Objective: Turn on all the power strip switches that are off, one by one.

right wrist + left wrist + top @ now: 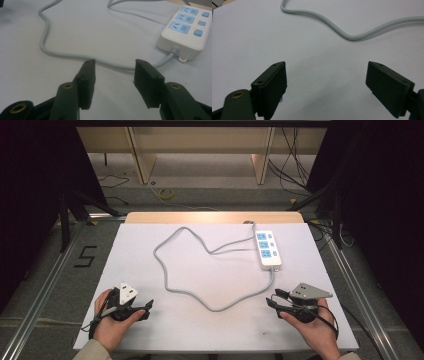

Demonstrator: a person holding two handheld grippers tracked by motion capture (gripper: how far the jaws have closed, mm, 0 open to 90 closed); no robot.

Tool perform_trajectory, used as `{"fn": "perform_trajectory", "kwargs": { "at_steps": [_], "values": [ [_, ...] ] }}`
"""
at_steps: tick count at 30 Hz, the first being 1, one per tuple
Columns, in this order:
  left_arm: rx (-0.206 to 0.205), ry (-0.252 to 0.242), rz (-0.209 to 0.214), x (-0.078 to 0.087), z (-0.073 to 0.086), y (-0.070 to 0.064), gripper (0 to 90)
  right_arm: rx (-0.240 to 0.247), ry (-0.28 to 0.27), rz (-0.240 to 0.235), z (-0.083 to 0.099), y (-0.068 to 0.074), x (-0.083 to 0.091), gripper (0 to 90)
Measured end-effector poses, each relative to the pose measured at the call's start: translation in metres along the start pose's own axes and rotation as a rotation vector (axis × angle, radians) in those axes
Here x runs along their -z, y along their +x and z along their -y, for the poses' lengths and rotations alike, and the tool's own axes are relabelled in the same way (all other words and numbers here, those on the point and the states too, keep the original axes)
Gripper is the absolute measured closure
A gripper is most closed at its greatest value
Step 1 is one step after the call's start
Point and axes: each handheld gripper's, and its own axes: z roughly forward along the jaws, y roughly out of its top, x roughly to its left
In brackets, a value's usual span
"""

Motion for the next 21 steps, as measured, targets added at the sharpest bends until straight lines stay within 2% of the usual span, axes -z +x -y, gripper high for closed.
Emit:
{"fn": "perform_trajectory", "kwargs": {
  "at_steps": [6,10,15,18,21],
  "values": [
    [0.003,0.0,-0.006,0.0,0.001,0.001,17.1,0.009,0.03,0.003,-0.003,0.001,0.001,62.0],
    [0.014,-0.001,-0.003,-0.002,0.001,0.002,17.0,0.013,0.052,0.017,-0.008,0.0,0.003,73.1],
    [0.005,-0.001,-0.003,-0.002,0.0,0.0,17.0,0.014,0.082,0.05,-0.016,-0.003,0.004,84.7],
    [0.007,-0.003,-0.002,-0.002,0.0,0.0,17.0,0.018,0.108,0.066,-0.019,-0.005,0.002,89.5],
    [0.008,-0.001,0.001,-0.002,0.0,0.0,17.0,0.011,0.127,0.081,-0.023,-0.007,-0.001,90.0]
  ]
}}
